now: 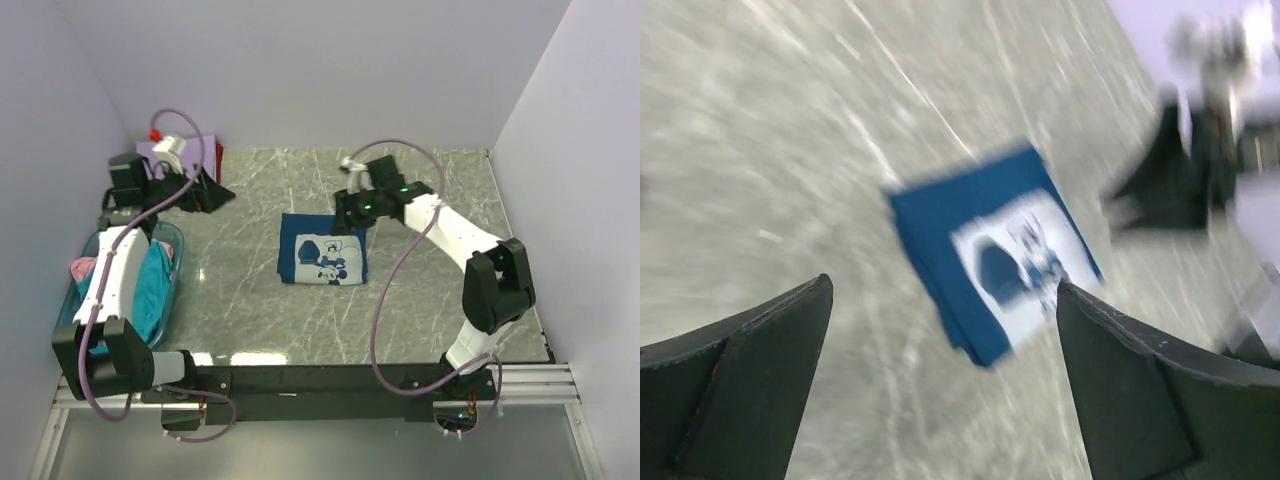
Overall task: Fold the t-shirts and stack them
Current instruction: Fold the tshirt, then neatly place the folded tshirt to the corner
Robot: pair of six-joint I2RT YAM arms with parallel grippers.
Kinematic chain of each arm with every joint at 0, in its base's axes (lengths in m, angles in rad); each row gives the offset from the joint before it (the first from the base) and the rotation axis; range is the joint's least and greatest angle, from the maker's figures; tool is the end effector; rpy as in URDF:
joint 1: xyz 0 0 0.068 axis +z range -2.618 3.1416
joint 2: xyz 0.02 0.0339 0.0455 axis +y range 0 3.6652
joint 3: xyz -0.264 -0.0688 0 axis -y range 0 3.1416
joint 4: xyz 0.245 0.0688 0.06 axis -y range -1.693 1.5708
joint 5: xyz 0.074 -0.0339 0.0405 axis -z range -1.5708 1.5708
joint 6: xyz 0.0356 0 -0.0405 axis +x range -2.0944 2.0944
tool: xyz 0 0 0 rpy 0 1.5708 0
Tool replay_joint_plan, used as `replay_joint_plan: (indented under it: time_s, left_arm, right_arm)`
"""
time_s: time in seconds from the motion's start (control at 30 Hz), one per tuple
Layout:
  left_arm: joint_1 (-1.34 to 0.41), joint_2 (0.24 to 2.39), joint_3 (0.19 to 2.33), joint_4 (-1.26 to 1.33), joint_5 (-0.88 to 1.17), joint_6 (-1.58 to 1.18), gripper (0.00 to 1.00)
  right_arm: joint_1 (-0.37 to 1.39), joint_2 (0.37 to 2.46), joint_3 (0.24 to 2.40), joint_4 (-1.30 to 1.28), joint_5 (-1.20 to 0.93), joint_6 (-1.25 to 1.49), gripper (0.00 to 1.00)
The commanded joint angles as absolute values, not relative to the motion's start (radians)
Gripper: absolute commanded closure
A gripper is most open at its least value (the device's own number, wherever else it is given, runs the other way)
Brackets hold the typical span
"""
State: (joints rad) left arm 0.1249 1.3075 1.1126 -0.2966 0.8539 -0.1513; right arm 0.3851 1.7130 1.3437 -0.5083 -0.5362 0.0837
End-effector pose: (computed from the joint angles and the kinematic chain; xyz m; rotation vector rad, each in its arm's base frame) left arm 0.2902 0.0094 0.3339 0.2538 1.9733 -0.8884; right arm 0.3401 0.1575 0.2619 -0.6096 2.3913 0.8622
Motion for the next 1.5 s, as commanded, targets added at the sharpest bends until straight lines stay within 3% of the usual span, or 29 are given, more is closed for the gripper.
replay_joint_plan:
  time_s: [0.0, 0.3, 0.6, 0.97, 1.07, 1.17, 1.2, 1.27, 1.47]
  left_arm:
    - [0.191, 1.256, 1.211, -0.288, 0.692, -0.221, 0.01]
    - [0.247, 1.354, 1.332, -0.440, 0.598, -0.212, 0.00]
    - [0.247, 1.324, 1.166, -0.336, 0.603, -0.250, 0.01]
    - [0.245, 1.310, 1.031, -0.285, 0.563, -0.261, 0.01]
    - [0.235, 1.308, 0.990, -0.264, 0.565, -0.271, 0.01]
    - [0.190, 1.319, 0.945, -0.256, 0.537, -0.293, 0.00]
    - [0.163, 1.322, 0.933, -0.252, 0.535, -0.304, 0.01]
    - [0.129, 1.341, 0.893, -0.230, 0.532, -0.340, 0.01]
    - [0.017, 1.403, 0.790, -0.068, 0.578, -0.503, 0.08]
  right_arm:
    - [0.535, 1.684, 1.394, -0.503, -0.281, 0.009, 0.42]
    - [0.891, 1.880, 1.570, -0.541, 0.032, -0.064, 0.45]
    - [0.966, 2.066, 1.686, -0.592, 0.026, -0.048, 0.55]
    - [0.985, 2.172, 1.651, -0.569, 0.003, -0.020, 0.58]
    - [0.983, 2.186, 1.629, -0.555, 0.003, -0.023, 0.63]
    - [0.973, 2.174, 1.606, -0.548, 0.003, -0.028, 0.78]
    - [0.966, 2.166, 1.602, -0.548, 0.002, -0.028, 0.90]
    - [0.956, 2.140, 1.597, -0.558, -0.044, -0.031, 1.00]
    - [0.901, 2.033, 1.566, -0.546, -0.156, -0.029, 1.00]
